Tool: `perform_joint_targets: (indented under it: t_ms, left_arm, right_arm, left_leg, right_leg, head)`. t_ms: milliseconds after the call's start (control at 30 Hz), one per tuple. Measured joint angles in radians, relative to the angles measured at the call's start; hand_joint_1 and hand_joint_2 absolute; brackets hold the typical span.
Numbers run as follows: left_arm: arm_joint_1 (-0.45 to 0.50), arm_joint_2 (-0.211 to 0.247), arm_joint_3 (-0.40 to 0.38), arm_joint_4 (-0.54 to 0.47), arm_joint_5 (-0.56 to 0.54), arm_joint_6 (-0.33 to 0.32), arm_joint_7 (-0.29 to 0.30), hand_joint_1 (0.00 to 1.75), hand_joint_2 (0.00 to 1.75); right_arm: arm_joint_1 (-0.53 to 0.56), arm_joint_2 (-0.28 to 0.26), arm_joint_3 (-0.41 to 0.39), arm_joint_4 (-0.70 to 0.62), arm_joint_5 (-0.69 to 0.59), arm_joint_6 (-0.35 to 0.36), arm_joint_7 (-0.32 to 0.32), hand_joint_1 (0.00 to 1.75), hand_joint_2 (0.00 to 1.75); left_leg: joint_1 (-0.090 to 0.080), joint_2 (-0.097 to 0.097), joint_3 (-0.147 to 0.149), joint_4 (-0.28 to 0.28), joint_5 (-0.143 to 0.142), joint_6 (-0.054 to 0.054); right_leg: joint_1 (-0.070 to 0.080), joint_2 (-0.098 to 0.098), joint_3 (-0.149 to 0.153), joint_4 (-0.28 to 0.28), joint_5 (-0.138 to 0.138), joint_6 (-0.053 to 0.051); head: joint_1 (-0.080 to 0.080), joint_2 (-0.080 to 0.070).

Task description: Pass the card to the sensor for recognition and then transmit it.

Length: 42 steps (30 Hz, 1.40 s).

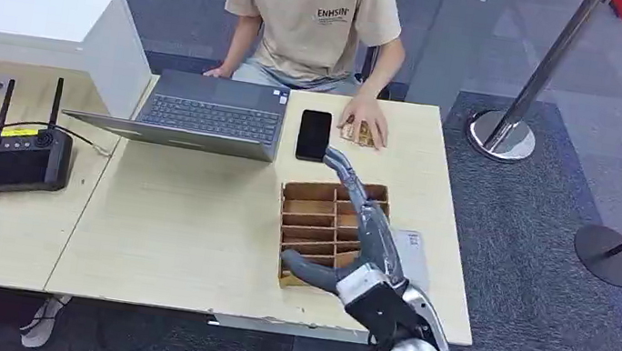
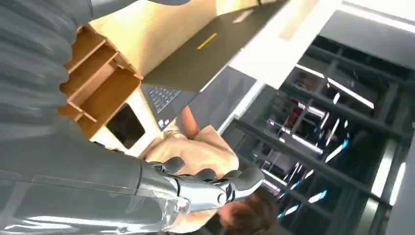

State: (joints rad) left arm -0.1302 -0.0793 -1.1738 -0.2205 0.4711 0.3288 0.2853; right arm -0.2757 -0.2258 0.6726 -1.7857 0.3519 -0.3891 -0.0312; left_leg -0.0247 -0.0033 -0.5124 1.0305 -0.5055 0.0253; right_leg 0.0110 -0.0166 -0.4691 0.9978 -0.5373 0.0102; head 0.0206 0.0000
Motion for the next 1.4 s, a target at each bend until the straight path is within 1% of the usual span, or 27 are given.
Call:
perform_joint_targets:
  t_ms: [33, 67, 167, 200, 267, 400, 433, 500, 633, 900, 1200, 1400]
  left_arm:
    - [0.000, 0.000, -0.002, 0.000, 0.000, 0.000, 0.002, 0.00, 1.75]
    - [0.001, 0.000, -0.003, 0.000, 0.000, -0.001, 0.004, 0.00, 1.75]
    - [0.001, 0.000, -0.005, 0.000, 0.014, -0.022, 0.005, 0.00, 1.75]
    - [0.001, 0.000, -0.005, 0.000, 0.019, -0.030, 0.005, 0.00, 1.75]
    - [0.000, 0.001, -0.005, 0.000, 0.021, -0.032, 0.005, 0.00, 1.75]
    - [0.001, 0.001, -0.008, 0.000, 0.018, -0.018, 0.003, 0.00, 1.75]
    - [0.002, 0.001, -0.008, 0.000, 0.022, -0.014, 0.000, 0.00, 1.75]
    - [0.002, 0.000, -0.008, 0.000, 0.026, -0.014, -0.004, 0.00, 1.75]
    - [0.003, 0.003, -0.008, 0.001, 0.027, -0.027, -0.013, 0.00, 1.75]
    - [0.004, 0.002, -0.008, 0.001, 0.032, -0.011, -0.006, 0.00, 1.75]
    - [0.005, 0.003, -0.008, 0.001, 0.039, -0.023, -0.017, 0.00, 1.75]
    - [0.005, 0.003, -0.008, 0.002, 0.045, -0.024, -0.020, 0.00, 1.75]
  right_arm:
    - [-0.006, -0.001, 0.005, 0.007, 0.037, 0.000, 0.018, 0.00, 1.75]
    - [-0.007, -0.002, 0.012, 0.016, 0.037, 0.003, 0.016, 0.00, 1.75]
    - [-0.001, -0.003, 0.023, 0.032, -0.063, 0.012, -0.040, 0.00, 1.75]
    - [-0.001, -0.005, 0.025, 0.040, -0.032, 0.009, -0.028, 0.00, 1.75]
    - [-0.003, -0.011, 0.032, 0.053, 0.067, 0.010, 0.037, 0.00, 1.75]
    - [-0.024, -0.021, 0.066, 0.075, 0.288, 0.062, 0.178, 0.00, 1.75]
    - [-0.034, -0.023, 0.075, 0.080, 0.330, 0.074, 0.205, 0.00, 1.75]
    - [-0.053, -0.026, 0.092, 0.094, 0.384, 0.097, 0.248, 0.00, 1.75]
    - [-0.078, -0.031, 0.124, 0.132, 0.428, 0.151, 0.303, 0.00, 1.75]
    - [-0.120, -0.052, 0.157, 0.175, 0.436, 0.168, 0.319, 0.00, 1.75]
    - [-0.133, -0.059, 0.181, 0.198, 0.433, 0.182, 0.329, 0.00, 1.75]
    - [-0.149, -0.063, 0.200, 0.214, 0.481, 0.195, 0.363, 0.00, 1.75]
  left_leg:
    - [0.000, -0.001, 0.000, 0.000, 0.000, 0.000]
    - [0.000, -0.001, 0.000, 0.000, 0.000, 0.000]
    - [0.000, 0.000, 0.000, 0.000, 0.000, 0.000]
    - [0.000, 0.000, 0.000, 0.000, -0.001, 0.000]
    - [0.000, 0.000, -0.001, 0.000, -0.001, 0.000]
    - [0.000, 0.000, 0.000, 0.000, 0.000, 0.000]
    - [0.000, 0.000, 0.000, 0.000, 0.000, 0.000]
    - [0.000, 0.000, 0.000, 0.000, 0.000, 0.000]
    - [0.000, 0.000, 0.000, 0.000, 0.000, 0.000]
    - [0.000, 0.000, 0.000, 0.000, 0.000, 0.000]
    - [0.000, 0.000, 0.000, 0.000, 0.000, 0.000]
    - [0.000, 0.000, 0.000, 0.000, 0.000, 0.000]
  right_leg:
    - [0.000, 0.000, 0.000, 0.000, 0.000, 0.000]
    - [0.000, 0.000, 0.000, 0.000, 0.000, 0.000]
    - [0.000, 0.000, 0.000, 0.000, 0.000, 0.000]
    - [0.000, 0.000, 0.000, 0.000, 0.000, 0.000]
    - [0.000, 0.000, 0.000, 0.000, 0.000, 0.000]
    - [0.000, 0.000, 0.000, 0.000, 0.000, 0.000]
    - [0.000, 0.000, 0.000, 0.000, 0.000, 0.000]
    - [0.000, 0.000, 0.000, 0.000, 0.000, 0.000]
    - [0.000, 0.000, 0.000, 0.000, 0.000, 0.000]
    - [0.000, 0.000, 0.000, 0.000, 0.000, 0.000]
    - [0.000, 0.000, 0.000, 0.000, 0.000, 0.000]
    - [0.000, 0.000, 0.000, 0.000, 0.000, 0.000]
  head:
    - [0.001, 0.000]
    - [0.000, 0.000]
    - [0.000, 0.000]
    - [0.000, 0.000]
    - [0.000, 0.000]
    - [0.000, 0.000]
    - [0.000, 0.000]
    - [0.000, 0.000]
    - [0.000, 0.000]
    - [0.000, 0.000]
    - [0.000, 0.000]
    - [0.000, 0.000]
